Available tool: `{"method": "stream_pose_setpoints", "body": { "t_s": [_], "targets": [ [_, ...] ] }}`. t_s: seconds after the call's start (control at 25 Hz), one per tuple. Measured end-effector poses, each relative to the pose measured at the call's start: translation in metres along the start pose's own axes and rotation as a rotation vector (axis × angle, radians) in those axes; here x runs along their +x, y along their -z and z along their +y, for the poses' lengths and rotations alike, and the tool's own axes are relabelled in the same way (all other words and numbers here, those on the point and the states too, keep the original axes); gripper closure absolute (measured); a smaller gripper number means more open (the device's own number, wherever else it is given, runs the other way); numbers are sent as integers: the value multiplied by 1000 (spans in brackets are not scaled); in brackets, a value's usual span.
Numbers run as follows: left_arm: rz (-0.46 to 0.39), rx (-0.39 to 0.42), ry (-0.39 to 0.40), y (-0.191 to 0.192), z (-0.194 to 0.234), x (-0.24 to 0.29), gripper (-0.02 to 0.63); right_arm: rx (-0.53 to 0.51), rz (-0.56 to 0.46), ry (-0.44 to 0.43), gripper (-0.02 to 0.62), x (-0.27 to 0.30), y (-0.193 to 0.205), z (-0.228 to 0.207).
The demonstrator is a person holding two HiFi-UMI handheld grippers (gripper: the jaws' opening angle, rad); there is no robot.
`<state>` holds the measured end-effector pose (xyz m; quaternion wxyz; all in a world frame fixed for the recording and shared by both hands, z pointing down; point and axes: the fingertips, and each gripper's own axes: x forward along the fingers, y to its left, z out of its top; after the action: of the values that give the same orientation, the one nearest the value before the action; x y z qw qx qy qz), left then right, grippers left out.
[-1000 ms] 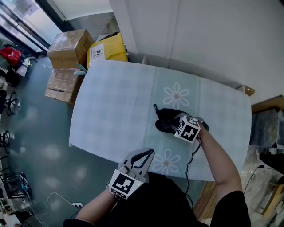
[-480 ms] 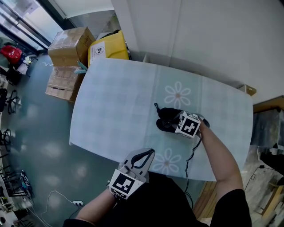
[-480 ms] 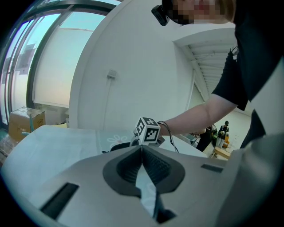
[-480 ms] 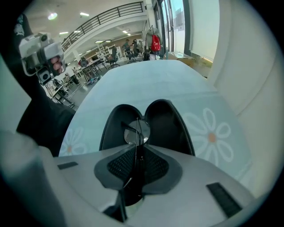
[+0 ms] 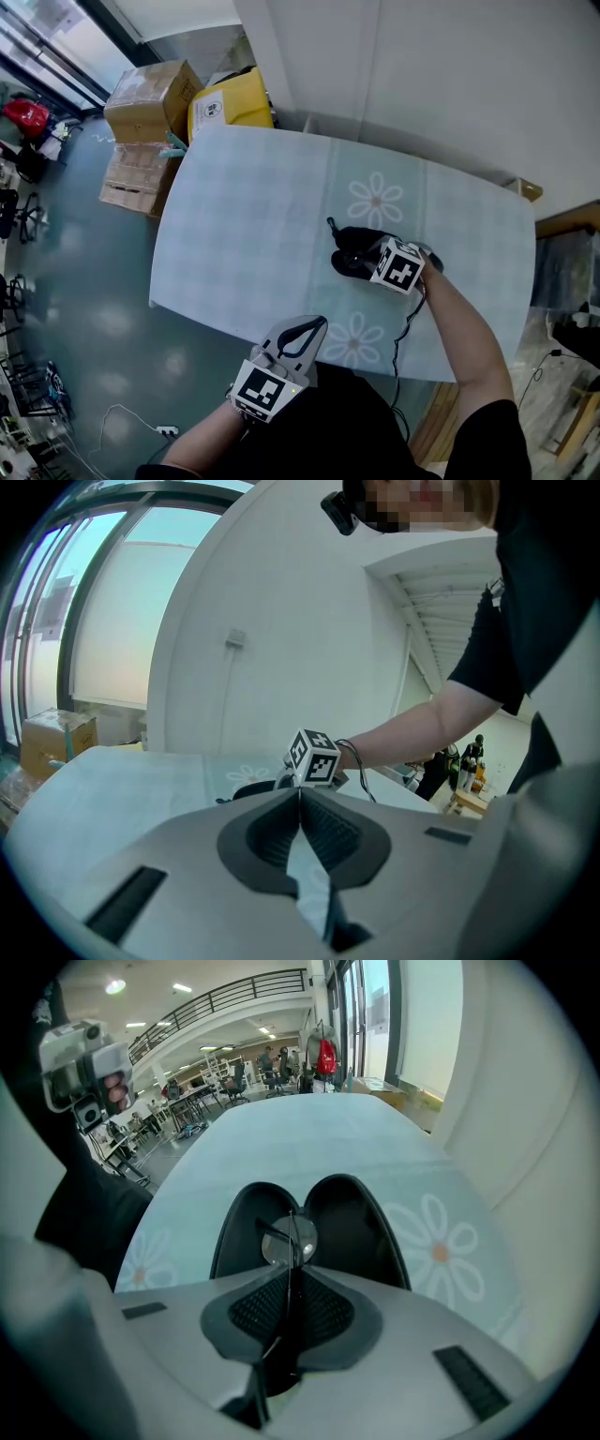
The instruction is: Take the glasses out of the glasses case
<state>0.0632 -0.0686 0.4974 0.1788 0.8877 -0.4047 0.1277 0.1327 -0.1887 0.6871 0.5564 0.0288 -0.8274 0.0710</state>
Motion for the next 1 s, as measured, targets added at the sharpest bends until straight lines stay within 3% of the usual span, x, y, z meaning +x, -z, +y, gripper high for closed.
{"method": "stream_pose_setpoints", "body": {
  "t_s": [0.48, 1.0],
  "targets": [
    [1, 8, -5, 2, 0, -11, 575, 25, -55, 83, 548, -13, -4, -2],
    [-20, 36, 52, -11, 5, -22, 575, 161, -207, 275, 551, -63, -26, -15]
  ]
}}
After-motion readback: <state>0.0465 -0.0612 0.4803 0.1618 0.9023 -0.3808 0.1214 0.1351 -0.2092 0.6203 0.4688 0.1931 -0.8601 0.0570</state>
